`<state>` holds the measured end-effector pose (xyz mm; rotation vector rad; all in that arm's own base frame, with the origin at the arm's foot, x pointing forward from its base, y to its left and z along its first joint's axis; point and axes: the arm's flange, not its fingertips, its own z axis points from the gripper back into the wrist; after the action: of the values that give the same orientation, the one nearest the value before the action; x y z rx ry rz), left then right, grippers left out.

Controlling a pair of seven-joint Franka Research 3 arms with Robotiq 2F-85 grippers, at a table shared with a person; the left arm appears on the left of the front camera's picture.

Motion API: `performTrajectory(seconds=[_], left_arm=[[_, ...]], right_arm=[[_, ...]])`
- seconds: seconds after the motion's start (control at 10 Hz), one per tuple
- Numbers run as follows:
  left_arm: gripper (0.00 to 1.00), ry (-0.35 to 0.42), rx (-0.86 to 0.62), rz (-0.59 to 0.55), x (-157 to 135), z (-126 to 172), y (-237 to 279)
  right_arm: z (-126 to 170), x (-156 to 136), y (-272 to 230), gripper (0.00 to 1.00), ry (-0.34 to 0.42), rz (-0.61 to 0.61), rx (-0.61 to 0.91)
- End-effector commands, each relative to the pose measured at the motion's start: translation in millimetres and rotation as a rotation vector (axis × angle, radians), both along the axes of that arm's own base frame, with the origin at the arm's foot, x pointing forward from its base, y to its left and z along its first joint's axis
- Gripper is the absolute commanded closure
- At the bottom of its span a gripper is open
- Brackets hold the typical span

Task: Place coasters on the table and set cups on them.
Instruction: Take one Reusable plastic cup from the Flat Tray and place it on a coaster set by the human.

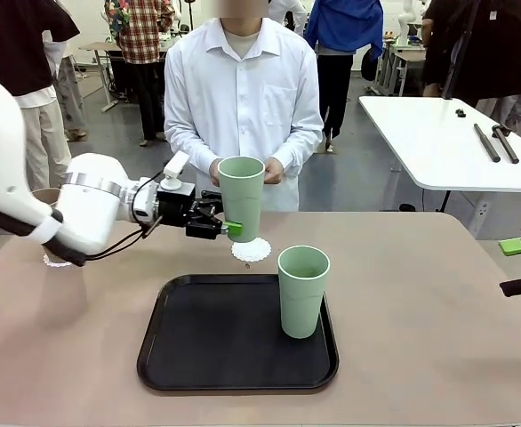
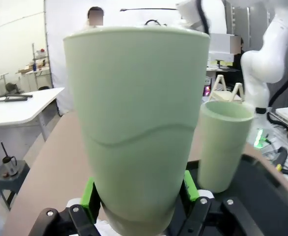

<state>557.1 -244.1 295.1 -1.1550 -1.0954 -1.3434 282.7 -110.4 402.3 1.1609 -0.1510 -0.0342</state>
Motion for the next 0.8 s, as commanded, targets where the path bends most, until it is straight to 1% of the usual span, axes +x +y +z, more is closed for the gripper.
performTrajectory(seconds=[0.0,0.2,0.3,0.5,0.7], left_arm=[[0.19,0.027,0.017,0.002,40,-14,-14],[0.19,0.017,-0.009,0.003,63,-23,-15],[0.19,0.016,-0.004,-0.003,69,-28,-16],[0.19,0.034,0.009,-0.008,75,-39,-11],[0.19,0.045,0.008,-0.016,75,-49,-6]], right_arm=[[0,1,0,0.0,-0.007,0.002,0.016],[0,1,0,0.0,-0.007,0.002,0.016],[0,1,0,0.0,-0.007,0.002,0.016],[0,1,0,0.0,-0.007,0.002,0.016],[0,1,0,0.0,-0.007,0.002,0.016]])
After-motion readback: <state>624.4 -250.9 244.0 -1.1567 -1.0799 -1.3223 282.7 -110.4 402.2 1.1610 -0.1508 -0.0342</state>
